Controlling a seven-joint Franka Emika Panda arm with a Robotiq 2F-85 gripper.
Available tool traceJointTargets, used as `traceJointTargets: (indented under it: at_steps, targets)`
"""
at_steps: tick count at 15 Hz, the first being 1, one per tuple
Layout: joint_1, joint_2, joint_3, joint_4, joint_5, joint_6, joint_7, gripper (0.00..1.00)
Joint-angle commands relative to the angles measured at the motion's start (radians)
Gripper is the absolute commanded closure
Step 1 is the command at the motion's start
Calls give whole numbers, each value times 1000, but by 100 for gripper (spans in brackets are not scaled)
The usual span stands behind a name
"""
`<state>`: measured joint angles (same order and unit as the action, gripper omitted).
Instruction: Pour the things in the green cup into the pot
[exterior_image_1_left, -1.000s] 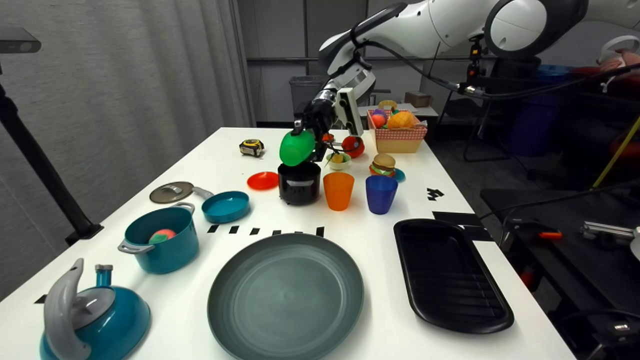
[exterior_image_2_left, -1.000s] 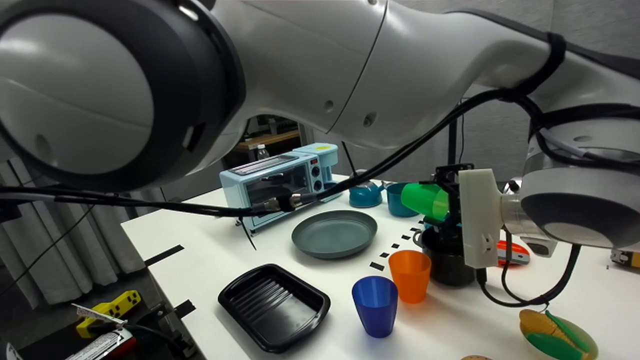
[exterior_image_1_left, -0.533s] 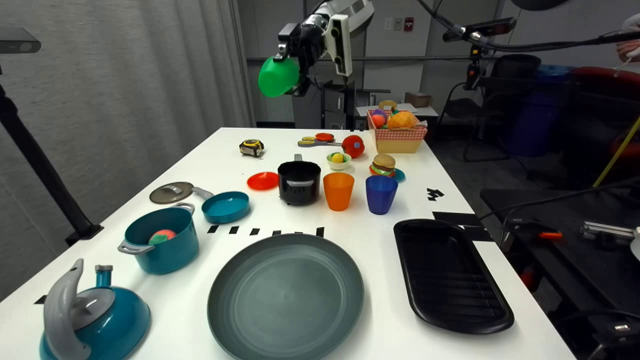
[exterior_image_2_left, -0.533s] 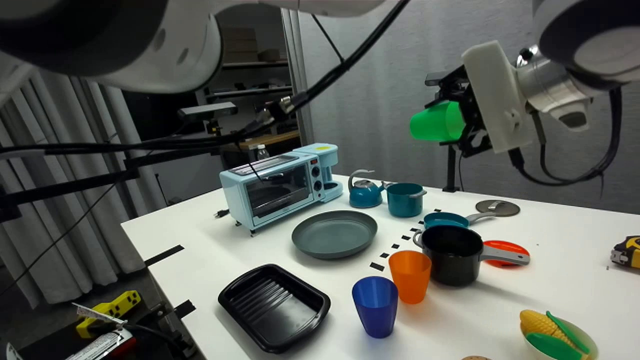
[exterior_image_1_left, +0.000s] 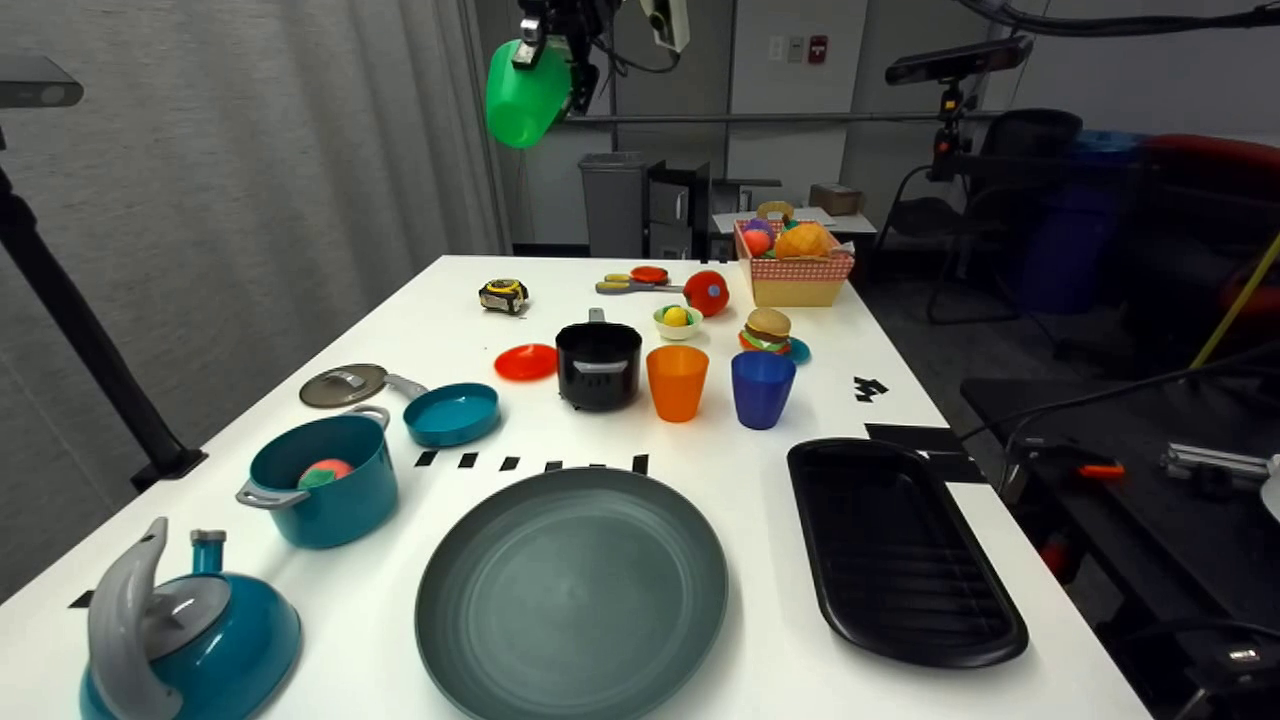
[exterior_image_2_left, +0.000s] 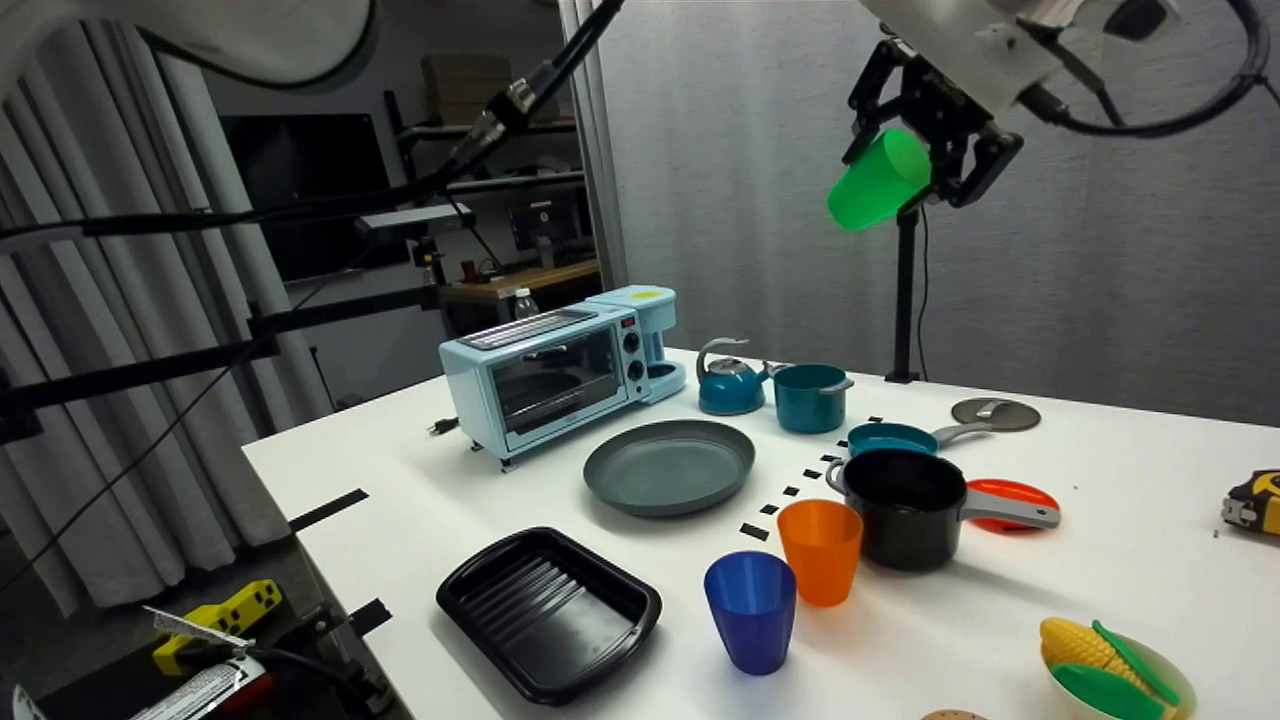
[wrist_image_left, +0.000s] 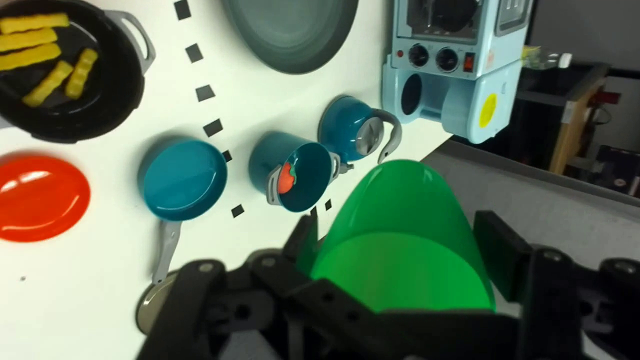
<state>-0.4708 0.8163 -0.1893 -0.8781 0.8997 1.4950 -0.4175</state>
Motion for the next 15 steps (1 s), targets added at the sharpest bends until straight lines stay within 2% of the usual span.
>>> traceJointTargets:
  at_steps: [1,5,9,10,15]
  targets:
    - [147,-144,-68,-187,-131,160,-36,45]
    - [327,-232,-121,-361,-311,356,-22,45]
    - [485,-270,-153,-540,-489,524,10,45]
    - [429,-287,-36,-580,-595,577,57,45]
    - [434,-288,28,-726,-793,736,205,45]
